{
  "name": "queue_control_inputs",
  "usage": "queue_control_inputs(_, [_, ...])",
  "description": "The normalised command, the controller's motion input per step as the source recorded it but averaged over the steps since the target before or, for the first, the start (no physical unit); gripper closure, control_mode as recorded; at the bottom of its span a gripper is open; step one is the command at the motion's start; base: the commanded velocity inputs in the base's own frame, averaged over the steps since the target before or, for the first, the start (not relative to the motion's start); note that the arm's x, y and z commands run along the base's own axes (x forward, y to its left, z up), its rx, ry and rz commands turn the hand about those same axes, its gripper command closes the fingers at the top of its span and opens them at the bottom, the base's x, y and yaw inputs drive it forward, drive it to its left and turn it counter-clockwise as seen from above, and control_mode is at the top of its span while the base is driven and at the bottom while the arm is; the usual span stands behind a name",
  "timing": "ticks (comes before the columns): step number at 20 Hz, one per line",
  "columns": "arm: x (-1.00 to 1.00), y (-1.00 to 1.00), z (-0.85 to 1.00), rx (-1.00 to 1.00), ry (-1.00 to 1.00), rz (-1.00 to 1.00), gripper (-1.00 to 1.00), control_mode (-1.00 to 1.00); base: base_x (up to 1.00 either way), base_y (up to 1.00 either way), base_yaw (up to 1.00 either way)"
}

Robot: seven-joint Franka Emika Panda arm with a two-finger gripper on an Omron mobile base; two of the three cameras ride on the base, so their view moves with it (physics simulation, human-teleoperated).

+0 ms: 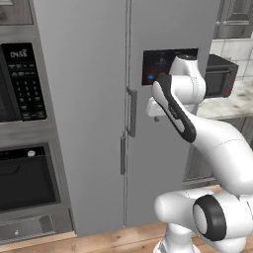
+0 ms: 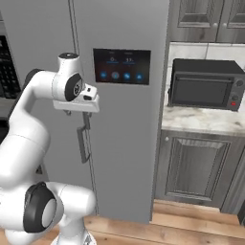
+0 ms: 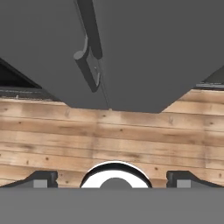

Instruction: Open the fridge, remove the pear, carrot, and fish, and place them on any counter.

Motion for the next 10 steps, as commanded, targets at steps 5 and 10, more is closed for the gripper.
queue_control_inputs(5, [0.00, 0.00, 0.00, 0.00, 0.00, 0.00, -1.00, 1.00, -0.12, 0.00, 0.00])
queue_control_inputs(10, [0.00, 0.00, 0.00, 0.00, 0.00, 0.00, -1.00, 1.00, 0.00, 0.00, 0.00])
